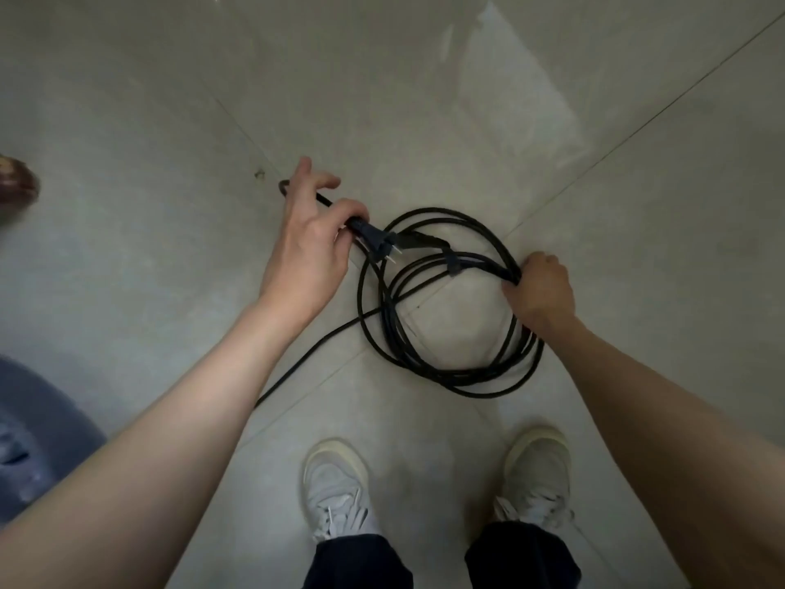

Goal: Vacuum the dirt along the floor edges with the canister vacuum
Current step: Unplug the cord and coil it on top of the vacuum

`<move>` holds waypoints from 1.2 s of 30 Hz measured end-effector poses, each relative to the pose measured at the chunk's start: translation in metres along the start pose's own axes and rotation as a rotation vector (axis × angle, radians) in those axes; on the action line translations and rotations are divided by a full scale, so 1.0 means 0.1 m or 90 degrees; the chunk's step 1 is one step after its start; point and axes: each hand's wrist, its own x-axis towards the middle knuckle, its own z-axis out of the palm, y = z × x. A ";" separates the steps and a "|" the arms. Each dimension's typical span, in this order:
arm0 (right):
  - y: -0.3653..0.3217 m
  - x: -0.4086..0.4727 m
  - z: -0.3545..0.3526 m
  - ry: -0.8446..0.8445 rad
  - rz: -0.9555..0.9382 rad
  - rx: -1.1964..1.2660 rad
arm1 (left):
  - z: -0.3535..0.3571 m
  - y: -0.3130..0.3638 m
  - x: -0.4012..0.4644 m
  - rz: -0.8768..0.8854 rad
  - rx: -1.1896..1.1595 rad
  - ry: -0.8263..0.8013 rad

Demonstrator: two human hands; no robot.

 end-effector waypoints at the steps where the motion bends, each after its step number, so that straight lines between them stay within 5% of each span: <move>1: 0.02 -0.01 -0.01 -0.030 -0.019 -0.011 | 0.00 0.00 -0.02 -0.005 0.004 -0.003; 12: -0.36 -1.25 -0.88 -0.319 0.116 0.544 | -1.16 0.66 -0.51 -0.077 0.083 0.010; 16: -0.58 -1.94 -1.44 -0.428 0.156 0.697 | -1.83 1.10 -0.76 -0.128 0.029 -0.079; 21: -0.91 -2.92 -2.20 -0.443 0.173 0.735 | -2.71 1.79 -1.27 -0.215 -0.196 -0.090; 26: -1.32 -3.84 -2.87 -0.472 0.142 0.731 | -3.47 2.35 -1.93 -0.185 -0.309 -0.048; 36: -2.38 -5.29 -3.61 -0.514 -0.080 0.609 | -4.34 2.85 -3.03 -0.252 -0.287 0.046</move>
